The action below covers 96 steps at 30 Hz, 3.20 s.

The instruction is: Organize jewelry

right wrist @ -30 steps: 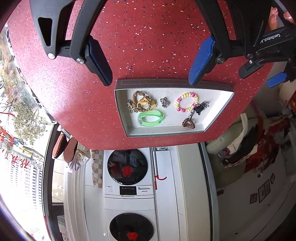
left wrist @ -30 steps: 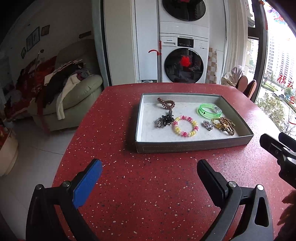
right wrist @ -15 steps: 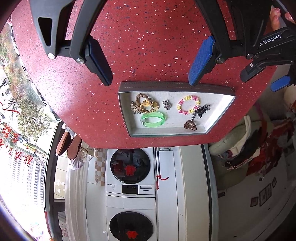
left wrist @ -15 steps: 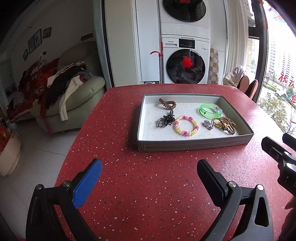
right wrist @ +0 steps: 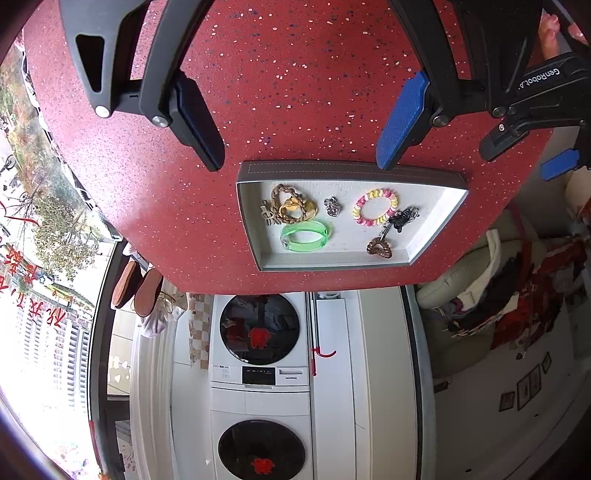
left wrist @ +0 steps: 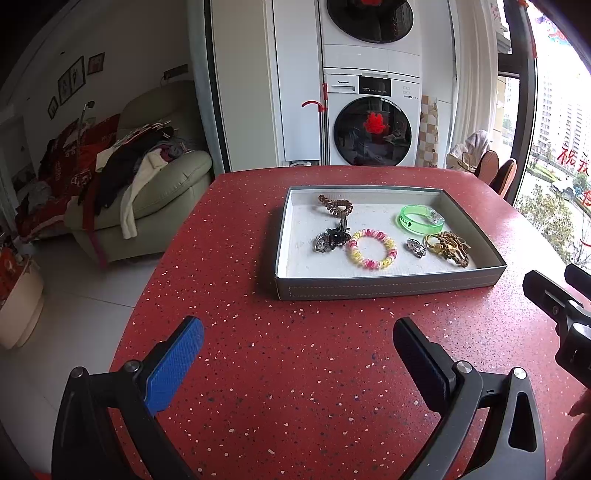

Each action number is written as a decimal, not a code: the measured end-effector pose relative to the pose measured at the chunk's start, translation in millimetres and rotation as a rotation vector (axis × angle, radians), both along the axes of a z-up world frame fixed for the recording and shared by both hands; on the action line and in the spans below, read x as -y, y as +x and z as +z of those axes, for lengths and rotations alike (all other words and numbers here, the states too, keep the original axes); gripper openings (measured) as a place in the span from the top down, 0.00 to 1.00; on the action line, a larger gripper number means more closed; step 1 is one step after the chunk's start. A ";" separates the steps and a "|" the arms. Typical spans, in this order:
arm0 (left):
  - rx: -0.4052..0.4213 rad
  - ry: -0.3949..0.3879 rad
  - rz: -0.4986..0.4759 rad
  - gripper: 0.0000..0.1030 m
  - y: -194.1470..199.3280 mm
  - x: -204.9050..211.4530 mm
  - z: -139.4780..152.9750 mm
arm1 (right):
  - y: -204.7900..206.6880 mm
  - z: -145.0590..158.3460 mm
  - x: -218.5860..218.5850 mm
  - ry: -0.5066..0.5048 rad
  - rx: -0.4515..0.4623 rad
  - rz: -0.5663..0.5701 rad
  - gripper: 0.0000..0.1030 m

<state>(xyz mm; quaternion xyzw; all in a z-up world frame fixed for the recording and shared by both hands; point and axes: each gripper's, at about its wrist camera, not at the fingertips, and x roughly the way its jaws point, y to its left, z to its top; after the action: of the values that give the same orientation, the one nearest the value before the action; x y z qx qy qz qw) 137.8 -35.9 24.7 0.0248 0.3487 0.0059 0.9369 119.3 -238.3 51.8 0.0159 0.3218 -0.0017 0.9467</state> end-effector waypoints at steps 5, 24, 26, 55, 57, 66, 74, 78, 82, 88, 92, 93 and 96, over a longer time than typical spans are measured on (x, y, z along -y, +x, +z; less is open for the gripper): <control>0.003 0.004 -0.004 0.00 -1.4 3.1 0.7 | -0.3 1.6 0.1 0.001 0.001 0.000 0.16; -0.001 -0.009 -0.001 0.00 -3.4 3.7 2.4 | -0.9 5.2 2.7 0.002 0.003 -0.001 0.16; 0.000 -0.010 -0.001 0.00 -3.7 3.3 2.7 | -1.1 5.7 2.9 0.005 0.004 -0.001 0.16; -0.003 -0.014 -0.004 0.00 -3.8 2.5 2.4 | -2.3 6.2 5.9 0.007 0.001 -0.006 0.16; -0.004 -0.015 -0.005 0.00 -3.6 2.3 2.5 | -1.8 5.5 6.6 0.011 0.000 -0.007 0.16; -0.005 -0.014 -0.005 0.00 -3.7 3.0 1.7 | -1.4 4.6 7.6 0.012 0.000 -0.008 0.16; -0.006 -0.014 -0.005 0.00 -3.7 3.7 0.6 | -1.6 4.4 7.3 0.010 0.000 -0.007 0.16; -0.007 -0.014 -0.005 0.00 -4.0 4.3 -0.7 | -1.6 4.6 7.3 0.009 0.000 -0.008 0.16; -0.008 -0.015 -0.005 0.00 -4.4 4.4 -0.9 | -1.7 4.6 7.3 0.009 0.001 -0.008 0.16; -0.008 -0.016 -0.005 0.00 -4.2 4.3 -1.9 | -1.4 4.7 7.3 0.010 0.000 -0.007 0.16; -0.009 -0.015 -0.005 0.00 -4.2 4.3 -2.0 | -1.5 4.8 7.4 0.010 0.001 -0.007 0.16; -0.009 -0.016 -0.005 0.00 -4.2 4.3 -2.1 | -1.9 3.3 7.1 0.010 0.001 -0.007 0.16; -0.009 -0.015 -0.005 0.00 -4.3 4.2 -1.6 | -1.9 3.4 7.5 0.010 0.001 -0.008 0.16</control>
<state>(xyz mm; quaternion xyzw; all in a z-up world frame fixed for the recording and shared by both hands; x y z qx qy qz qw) 133.5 -40.1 23.1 0.0188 0.3526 0.0007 0.9356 117.4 -245.8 55.2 0.0221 0.3212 -0.0036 0.9467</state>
